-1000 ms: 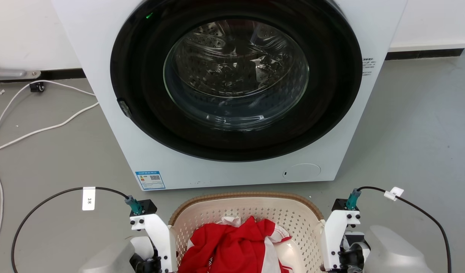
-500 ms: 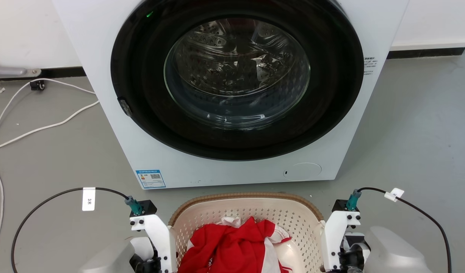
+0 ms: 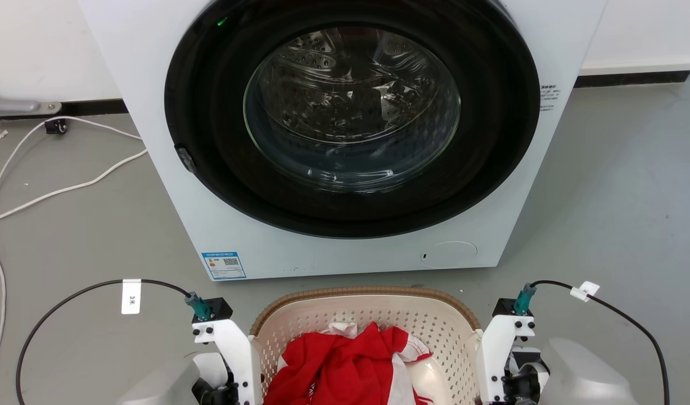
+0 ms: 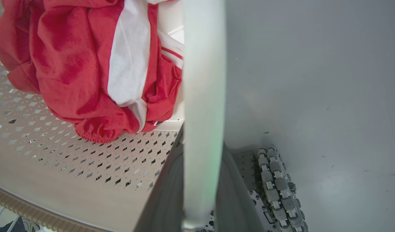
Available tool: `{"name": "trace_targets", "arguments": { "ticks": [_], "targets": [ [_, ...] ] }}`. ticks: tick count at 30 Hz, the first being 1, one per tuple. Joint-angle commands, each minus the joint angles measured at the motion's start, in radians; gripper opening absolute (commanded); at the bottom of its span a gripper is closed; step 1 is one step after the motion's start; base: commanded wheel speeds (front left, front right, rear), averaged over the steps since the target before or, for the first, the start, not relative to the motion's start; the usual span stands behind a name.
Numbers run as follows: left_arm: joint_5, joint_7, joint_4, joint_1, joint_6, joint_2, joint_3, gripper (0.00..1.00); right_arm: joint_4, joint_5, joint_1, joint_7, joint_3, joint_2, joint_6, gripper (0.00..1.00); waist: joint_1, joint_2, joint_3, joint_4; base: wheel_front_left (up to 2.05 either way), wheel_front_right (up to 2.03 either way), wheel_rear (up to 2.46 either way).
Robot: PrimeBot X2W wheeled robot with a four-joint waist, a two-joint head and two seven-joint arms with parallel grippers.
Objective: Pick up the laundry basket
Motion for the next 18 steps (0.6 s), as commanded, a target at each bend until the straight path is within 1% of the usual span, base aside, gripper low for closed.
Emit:
{"name": "trace_targets", "arguments": {
  "ticks": [1,18],
  "targets": [
    [-0.005,-0.007,-0.011,0.010,-0.005,-0.006,0.000,0.00,-0.003,-0.003,0.009,0.001,-0.002,0.013,0.003,0.00,0.0000,0.0000,0.000,0.000,0.00,0.00,0.00],
    [-0.018,-0.012,-0.010,0.010,-0.005,-0.005,-0.009,0.00,-0.003,0.016,0.011,0.000,0.011,0.013,0.003,0.00,0.0000,0.0000,0.001,0.000,0.00,0.00,0.00]
  ]
}}
